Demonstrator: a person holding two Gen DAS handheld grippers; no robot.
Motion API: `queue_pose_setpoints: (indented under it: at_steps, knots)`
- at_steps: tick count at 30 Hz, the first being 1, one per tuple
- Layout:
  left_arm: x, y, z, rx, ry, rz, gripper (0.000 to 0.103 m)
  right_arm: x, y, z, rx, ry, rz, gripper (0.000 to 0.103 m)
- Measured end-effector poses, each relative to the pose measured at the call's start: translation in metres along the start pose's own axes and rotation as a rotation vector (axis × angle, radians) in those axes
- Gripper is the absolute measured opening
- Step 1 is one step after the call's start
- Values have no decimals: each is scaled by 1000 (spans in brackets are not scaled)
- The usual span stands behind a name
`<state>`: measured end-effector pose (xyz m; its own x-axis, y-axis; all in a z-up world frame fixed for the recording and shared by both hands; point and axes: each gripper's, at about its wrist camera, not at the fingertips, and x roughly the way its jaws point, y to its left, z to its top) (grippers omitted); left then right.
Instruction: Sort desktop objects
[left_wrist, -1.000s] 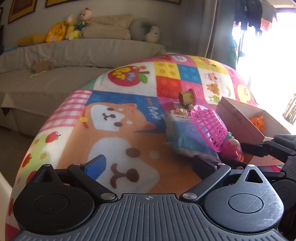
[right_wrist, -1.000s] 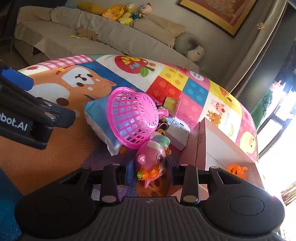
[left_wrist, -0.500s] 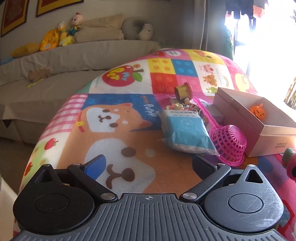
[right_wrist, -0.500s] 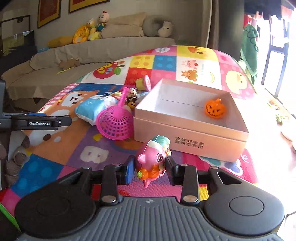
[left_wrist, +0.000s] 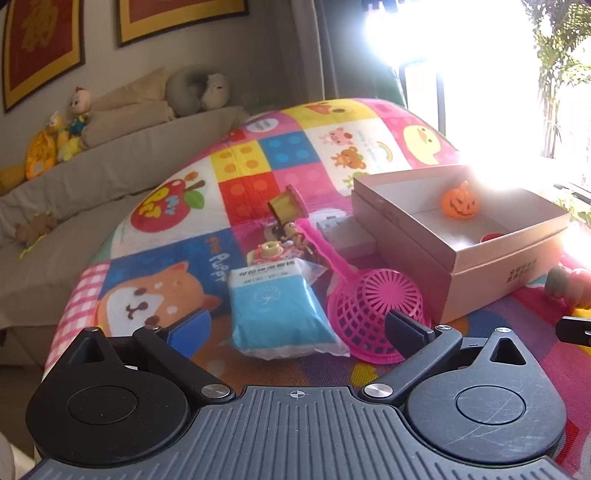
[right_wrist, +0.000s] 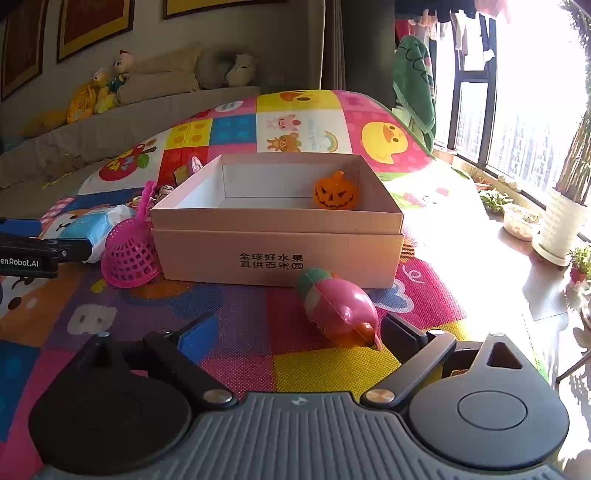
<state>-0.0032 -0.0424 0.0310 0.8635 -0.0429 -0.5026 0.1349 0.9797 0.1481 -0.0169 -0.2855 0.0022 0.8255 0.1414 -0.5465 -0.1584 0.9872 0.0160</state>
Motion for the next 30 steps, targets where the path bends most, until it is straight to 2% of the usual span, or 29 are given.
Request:
queue_pose_setpoints:
  at_steps: [3,7,11,13,17,19,23,26,30]
  knots:
    - [0,-9,5,27,-17,-33,103,1,-1,0,13,8,-2,101]
    - [-3,-23,9,28,-20,-148,103,2,-3,0,26,8,-3,101]
    - [6,-41,9,72,-22,-138,101,2,-3,0,30,10,-6,101]
    - [15,-46,7,92,-6,-137,92,2,-4,0,33,8,-7,101]
    - [35,-50,3,103,42,-140,84,3,-4,0,36,7,-8,102]
    - [35,-46,1,102,34,-96,69,3,-4,0,36,7,-9,102]
    - [18,-31,-2,78,41,-134,68,3,-3,0,29,11,-4,103]
    - [-7,-28,-14,118,52,-170,68,5,-1,1,9,20,0,102]
    - [-47,-26,-34,184,88,-271,69,3,9,3,-70,14,8,102]
